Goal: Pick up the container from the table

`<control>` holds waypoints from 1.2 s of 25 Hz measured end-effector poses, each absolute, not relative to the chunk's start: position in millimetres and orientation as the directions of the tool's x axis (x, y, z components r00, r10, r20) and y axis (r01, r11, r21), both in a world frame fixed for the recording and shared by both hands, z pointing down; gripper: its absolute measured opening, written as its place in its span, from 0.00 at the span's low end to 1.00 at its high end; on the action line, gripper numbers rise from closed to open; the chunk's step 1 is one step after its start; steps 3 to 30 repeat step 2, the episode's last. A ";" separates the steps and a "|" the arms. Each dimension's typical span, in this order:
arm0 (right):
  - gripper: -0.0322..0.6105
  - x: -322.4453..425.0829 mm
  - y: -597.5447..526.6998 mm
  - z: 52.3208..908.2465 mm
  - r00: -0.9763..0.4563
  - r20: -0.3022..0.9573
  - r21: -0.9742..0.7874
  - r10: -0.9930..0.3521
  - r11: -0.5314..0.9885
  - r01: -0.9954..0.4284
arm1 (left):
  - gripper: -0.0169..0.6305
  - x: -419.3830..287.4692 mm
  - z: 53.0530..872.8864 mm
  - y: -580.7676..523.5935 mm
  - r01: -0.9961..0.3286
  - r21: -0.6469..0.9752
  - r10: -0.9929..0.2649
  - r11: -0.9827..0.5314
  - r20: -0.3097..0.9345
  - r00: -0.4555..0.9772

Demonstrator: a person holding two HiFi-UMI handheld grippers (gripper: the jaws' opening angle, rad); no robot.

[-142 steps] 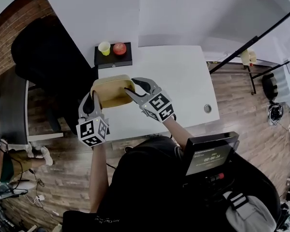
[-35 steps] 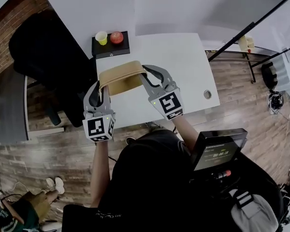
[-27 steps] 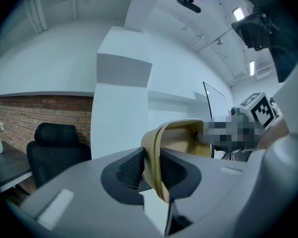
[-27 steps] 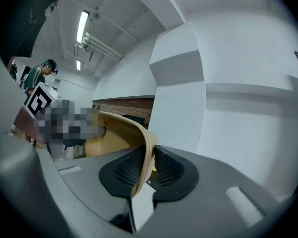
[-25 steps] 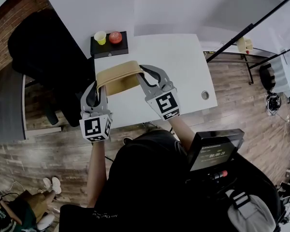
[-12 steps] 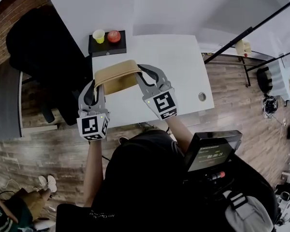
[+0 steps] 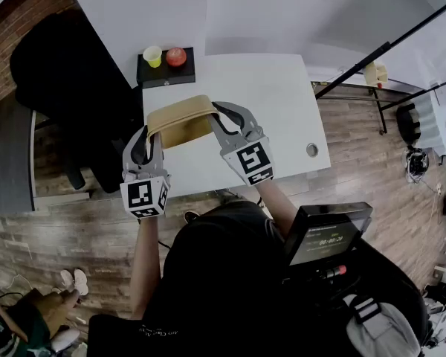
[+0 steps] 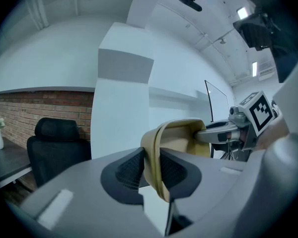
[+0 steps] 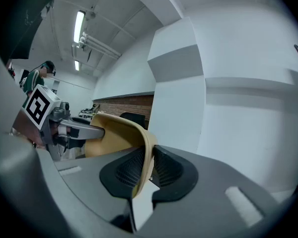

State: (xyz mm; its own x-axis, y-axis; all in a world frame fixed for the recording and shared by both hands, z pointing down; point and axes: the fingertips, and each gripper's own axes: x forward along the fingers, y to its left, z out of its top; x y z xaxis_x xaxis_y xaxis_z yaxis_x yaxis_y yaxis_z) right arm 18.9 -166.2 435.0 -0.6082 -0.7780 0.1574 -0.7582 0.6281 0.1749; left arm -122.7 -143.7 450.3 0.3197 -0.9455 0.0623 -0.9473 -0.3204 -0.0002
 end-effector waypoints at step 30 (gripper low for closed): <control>0.15 20.3 -167.9 436.3 -0.608 0.161 0.171 -0.777 0.629 -0.759 | 0.12 -121.3 451.1 -145.1 -0.947 0.001 -0.945 -0.321 0.064 0.321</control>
